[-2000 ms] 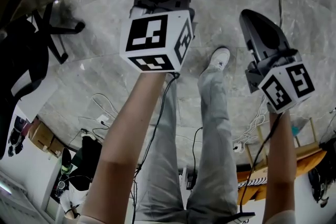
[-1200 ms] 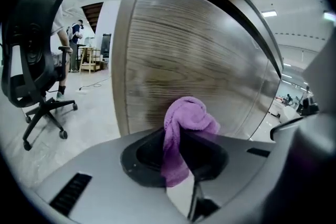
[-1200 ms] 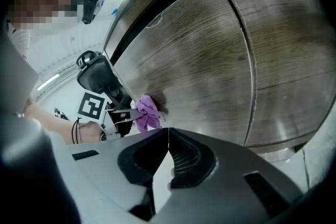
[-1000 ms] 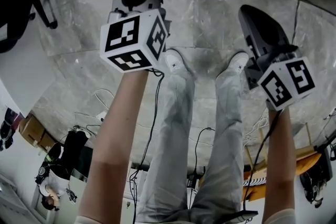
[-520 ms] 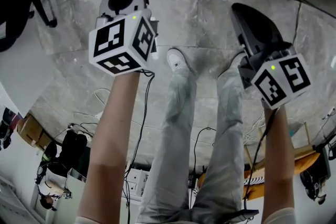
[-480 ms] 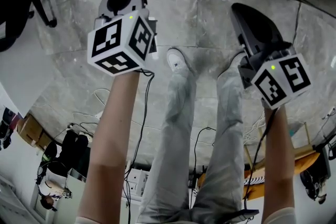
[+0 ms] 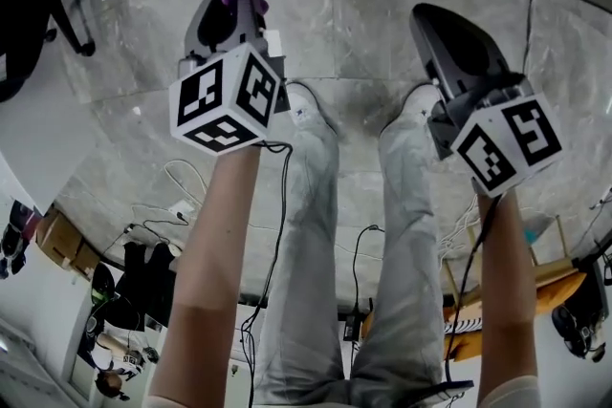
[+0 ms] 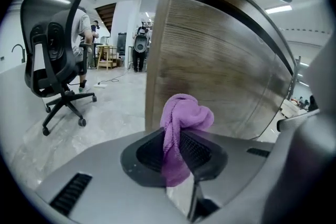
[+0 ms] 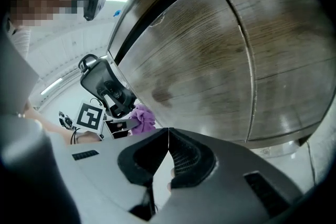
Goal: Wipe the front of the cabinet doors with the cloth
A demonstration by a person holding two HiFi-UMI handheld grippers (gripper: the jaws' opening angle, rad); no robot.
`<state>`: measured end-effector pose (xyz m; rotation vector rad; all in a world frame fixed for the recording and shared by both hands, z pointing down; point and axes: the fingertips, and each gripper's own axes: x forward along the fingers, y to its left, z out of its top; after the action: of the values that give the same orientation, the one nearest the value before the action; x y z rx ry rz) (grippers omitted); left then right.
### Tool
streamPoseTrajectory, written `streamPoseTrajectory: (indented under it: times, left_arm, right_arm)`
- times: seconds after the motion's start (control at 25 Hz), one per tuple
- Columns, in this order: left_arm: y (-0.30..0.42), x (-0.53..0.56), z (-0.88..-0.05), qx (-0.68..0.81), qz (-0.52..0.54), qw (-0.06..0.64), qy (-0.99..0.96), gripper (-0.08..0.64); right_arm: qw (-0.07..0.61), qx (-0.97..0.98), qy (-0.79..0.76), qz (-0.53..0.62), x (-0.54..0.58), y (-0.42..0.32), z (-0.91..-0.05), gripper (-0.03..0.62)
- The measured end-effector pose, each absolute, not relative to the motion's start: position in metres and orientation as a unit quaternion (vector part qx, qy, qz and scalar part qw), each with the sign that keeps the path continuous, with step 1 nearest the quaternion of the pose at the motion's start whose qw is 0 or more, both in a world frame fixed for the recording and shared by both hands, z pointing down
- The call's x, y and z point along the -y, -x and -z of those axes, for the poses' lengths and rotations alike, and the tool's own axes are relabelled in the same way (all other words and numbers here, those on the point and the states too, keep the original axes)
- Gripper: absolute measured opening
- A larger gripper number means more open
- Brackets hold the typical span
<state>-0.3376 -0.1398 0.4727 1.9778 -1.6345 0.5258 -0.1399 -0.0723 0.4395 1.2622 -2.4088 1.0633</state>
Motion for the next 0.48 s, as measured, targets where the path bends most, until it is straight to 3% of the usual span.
streamPoseTrajectory:
  times: [0.48]
  left_arm:
    - [0.134, 0.114, -0.501, 0.497, -0.232, 0.252, -0.797, 0.072]
  right_arm:
    - [0.104, 0.798, -0.461, -0.375, 0.035, 0.012, -0.454, 0.028]
